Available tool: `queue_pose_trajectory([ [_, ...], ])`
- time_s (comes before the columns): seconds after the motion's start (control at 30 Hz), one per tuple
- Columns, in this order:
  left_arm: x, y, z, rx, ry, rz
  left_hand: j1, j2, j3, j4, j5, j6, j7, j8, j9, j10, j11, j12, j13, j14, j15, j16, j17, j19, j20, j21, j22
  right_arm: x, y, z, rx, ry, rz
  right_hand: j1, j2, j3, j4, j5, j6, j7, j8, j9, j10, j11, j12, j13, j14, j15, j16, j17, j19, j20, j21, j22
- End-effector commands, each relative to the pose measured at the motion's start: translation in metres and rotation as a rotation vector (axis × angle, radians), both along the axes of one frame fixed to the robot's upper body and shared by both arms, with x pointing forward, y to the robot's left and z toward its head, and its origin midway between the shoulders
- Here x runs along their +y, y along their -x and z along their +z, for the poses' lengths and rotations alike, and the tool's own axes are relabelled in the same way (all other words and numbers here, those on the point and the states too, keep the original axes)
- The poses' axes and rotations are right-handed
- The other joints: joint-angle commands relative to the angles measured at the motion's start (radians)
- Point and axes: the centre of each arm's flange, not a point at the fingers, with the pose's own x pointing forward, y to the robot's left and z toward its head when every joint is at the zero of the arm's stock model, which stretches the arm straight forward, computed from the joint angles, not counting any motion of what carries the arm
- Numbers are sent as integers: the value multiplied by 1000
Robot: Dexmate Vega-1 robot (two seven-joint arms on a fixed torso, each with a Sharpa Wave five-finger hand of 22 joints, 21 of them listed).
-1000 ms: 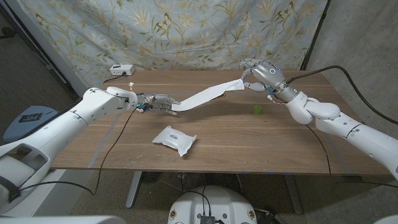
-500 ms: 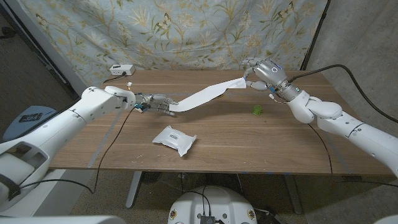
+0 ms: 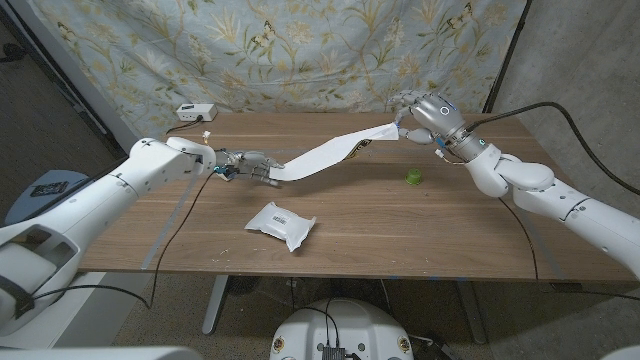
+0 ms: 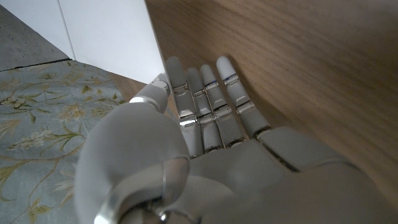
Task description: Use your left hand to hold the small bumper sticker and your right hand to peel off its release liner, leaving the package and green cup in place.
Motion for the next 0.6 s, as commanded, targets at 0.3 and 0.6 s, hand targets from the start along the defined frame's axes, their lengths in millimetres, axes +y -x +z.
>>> queue_pose_trajectory([
  [0.3,6,-8,-1,10,-6,-1,12,2,7,1,2,-4,0,5,3,4,-9,-3,5,-2,1,-8,4,-4,4,9,-1,-10,1,6,-6,-1,-43,-3,-3,10,1,10,2,-8,5,5,8,-1,-2,1,3,-114,-4,0,1,0,-2,2],
  [0.6,8,-10,-2,17,0,7,12,2,7,1,2,-4,0,6,2,3,-7,-5,7,-4,3,-9,5,-7,5,12,-1,-17,1,9,-7,1,-58,-3,-4,11,0,11,0,-7,5,5,7,0,-3,1,5,-115,-4,0,1,1,-2,2],
])
